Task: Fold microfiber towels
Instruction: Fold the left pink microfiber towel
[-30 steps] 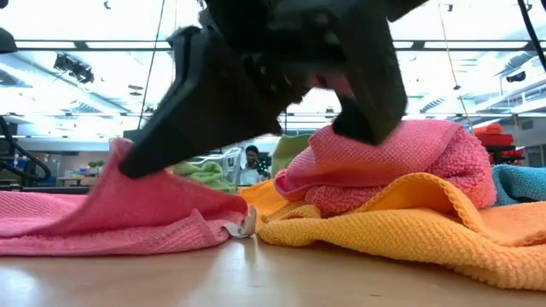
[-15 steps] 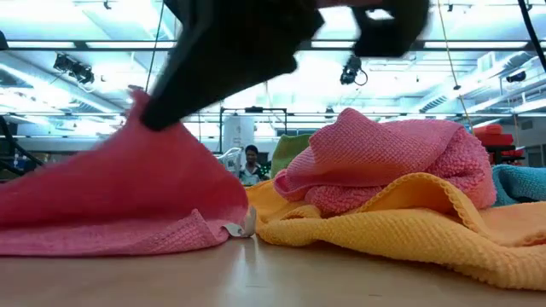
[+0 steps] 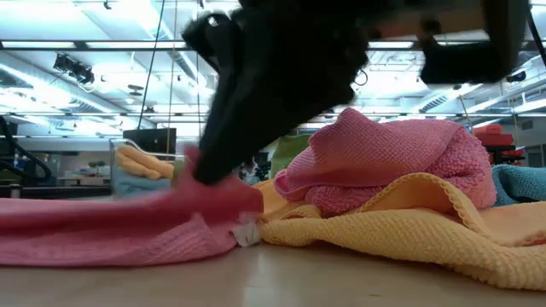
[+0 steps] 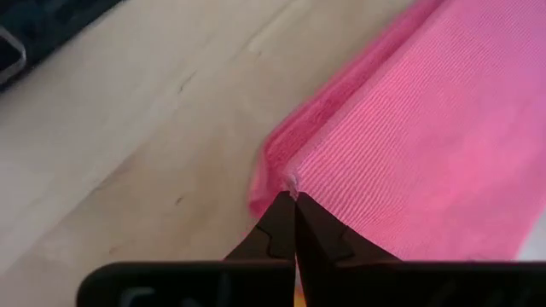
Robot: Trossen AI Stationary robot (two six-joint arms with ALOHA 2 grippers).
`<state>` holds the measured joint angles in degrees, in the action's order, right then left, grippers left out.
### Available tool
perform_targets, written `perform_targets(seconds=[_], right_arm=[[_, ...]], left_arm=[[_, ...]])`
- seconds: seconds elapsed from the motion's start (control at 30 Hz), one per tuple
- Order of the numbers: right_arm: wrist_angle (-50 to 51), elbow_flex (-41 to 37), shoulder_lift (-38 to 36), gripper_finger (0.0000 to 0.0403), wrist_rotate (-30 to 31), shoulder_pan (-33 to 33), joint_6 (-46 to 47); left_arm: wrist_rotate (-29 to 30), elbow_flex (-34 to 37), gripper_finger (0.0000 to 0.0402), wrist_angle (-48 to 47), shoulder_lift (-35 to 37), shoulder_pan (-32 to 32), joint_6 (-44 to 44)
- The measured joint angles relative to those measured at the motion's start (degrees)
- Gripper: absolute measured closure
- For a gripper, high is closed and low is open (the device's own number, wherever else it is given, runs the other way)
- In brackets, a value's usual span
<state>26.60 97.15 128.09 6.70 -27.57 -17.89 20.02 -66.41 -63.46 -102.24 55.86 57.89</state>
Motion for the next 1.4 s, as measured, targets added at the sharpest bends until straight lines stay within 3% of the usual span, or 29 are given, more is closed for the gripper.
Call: perform_targets(seconds=[1.03, 1.23, 1.4], right_arm=[[-0.99, -1.02, 0.00, 0.0382, -2.73, 0.02, 2.03], [0.26, -1.06, 0.00, 0.0374, -3.82, 0.02, 3.63], [0.32, -1.06, 0.00, 0.0346, -3.91, 0.02, 4.42]], left_arm=[[-0.01, 0.07, 0.0294, 1.21, 0.00, 0.06, -0.09], [-4.51, 0.09, 0.0294, 4.62, 0.00, 2.24, -1.72], [-4.88, 0.09, 0.0294, 4.30, -0.22, 5.88, -4.58]])
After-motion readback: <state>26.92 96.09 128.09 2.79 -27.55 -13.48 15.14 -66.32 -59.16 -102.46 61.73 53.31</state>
